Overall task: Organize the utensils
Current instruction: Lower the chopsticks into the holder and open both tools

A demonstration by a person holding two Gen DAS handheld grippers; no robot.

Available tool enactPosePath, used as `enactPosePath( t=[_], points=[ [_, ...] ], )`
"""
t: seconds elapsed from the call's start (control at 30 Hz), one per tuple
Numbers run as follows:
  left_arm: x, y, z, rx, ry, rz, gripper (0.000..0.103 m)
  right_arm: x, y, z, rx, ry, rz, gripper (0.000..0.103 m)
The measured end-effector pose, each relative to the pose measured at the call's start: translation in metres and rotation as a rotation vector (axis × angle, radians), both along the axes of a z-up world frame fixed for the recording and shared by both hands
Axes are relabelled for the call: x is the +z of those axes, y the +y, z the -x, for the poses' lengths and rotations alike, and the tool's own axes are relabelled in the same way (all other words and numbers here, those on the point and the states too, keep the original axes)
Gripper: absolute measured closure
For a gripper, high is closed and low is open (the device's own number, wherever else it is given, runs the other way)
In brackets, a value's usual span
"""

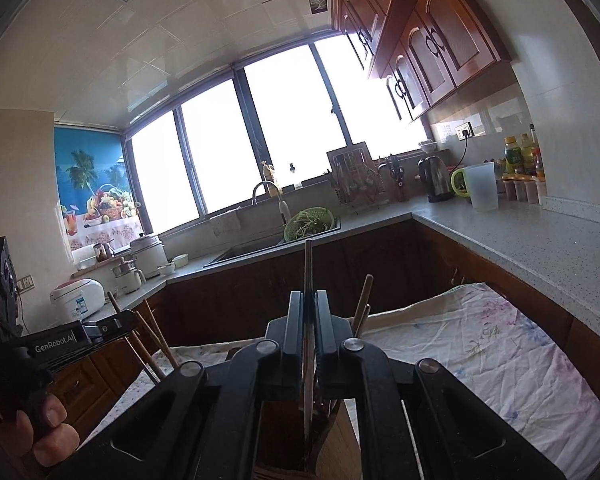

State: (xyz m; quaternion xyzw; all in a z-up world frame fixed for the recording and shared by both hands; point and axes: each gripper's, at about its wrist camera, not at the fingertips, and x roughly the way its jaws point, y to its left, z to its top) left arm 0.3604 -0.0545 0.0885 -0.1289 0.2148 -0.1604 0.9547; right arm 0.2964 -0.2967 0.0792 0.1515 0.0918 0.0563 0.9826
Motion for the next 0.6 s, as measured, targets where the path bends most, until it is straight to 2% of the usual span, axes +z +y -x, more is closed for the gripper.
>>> enactPosePath(
  t=[0.17, 0.4, 0.6],
  points=[
    [-0.003, -0.010, 0.009, -0.017, -0.011, -0.061, 0.097, -0.009, 0.002, 0.003, -0.001, 0.040, 0.018, 0.098],
    [-0.002, -0.007, 0.006, -0.032, 0.006, -0.053, 0.097, -0.010, -0.001, -0.008, 0.019, 0.112, 0.025, 0.098],
    [0.000, -0.007, 0.002, -0.030, 0.012, -0.061, 0.097, -0.012, -0.002, -0.006, 0.024, 0.127, 0.023, 0.098]
  ],
)
